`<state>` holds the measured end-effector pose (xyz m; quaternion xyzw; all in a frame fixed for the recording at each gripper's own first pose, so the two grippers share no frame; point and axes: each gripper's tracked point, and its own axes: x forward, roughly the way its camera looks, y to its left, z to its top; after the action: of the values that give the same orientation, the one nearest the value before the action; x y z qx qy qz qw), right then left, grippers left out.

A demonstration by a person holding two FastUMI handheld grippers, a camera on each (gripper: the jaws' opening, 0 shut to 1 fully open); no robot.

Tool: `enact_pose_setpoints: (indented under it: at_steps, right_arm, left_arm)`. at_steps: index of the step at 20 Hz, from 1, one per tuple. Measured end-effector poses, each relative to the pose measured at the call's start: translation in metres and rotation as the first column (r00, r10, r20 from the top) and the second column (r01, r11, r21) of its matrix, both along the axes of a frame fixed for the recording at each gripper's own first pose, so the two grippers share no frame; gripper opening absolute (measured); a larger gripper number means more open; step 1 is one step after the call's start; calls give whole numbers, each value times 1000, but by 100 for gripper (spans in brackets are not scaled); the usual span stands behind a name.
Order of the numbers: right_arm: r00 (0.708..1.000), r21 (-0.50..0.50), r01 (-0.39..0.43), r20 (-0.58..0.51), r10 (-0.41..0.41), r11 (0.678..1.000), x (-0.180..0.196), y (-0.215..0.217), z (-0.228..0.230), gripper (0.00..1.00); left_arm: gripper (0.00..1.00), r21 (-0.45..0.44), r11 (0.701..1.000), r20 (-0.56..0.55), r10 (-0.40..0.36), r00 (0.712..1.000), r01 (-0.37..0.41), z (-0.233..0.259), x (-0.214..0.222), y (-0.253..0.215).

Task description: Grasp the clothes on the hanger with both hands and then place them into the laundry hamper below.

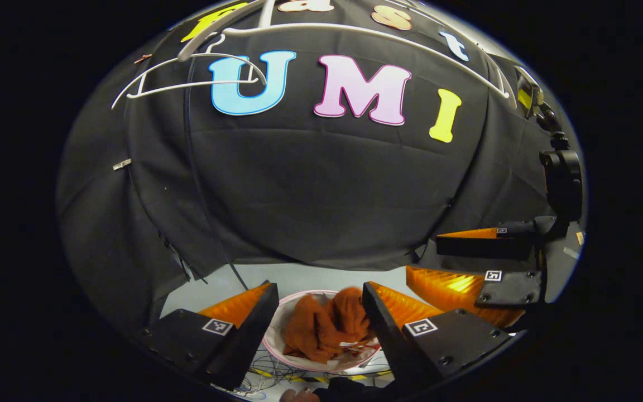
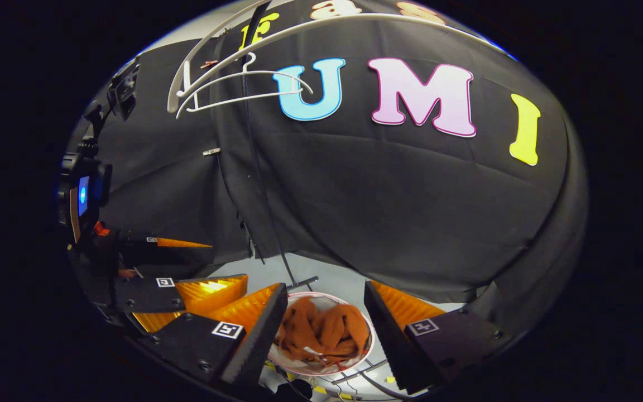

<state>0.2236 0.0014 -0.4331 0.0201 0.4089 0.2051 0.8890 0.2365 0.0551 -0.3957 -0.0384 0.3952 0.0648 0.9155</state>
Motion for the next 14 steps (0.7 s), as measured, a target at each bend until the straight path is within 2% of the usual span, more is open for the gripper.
enact_pose_setpoints:
  at_steps: [9, 14]
  right_arm:
    - [1000, -10, -4, -2, 4, 1000, -8, 5, 2, 88]
    - [1000, -18, 4, 22, -4, 1000, -15, 8, 24, 88]
  left_arm:
    - [95, 3, 1000, 33, -18, 999, 18, 9, -6, 0]
    - [95, -2, 1000, 77, -18, 997, 18, 27, -11, 2]
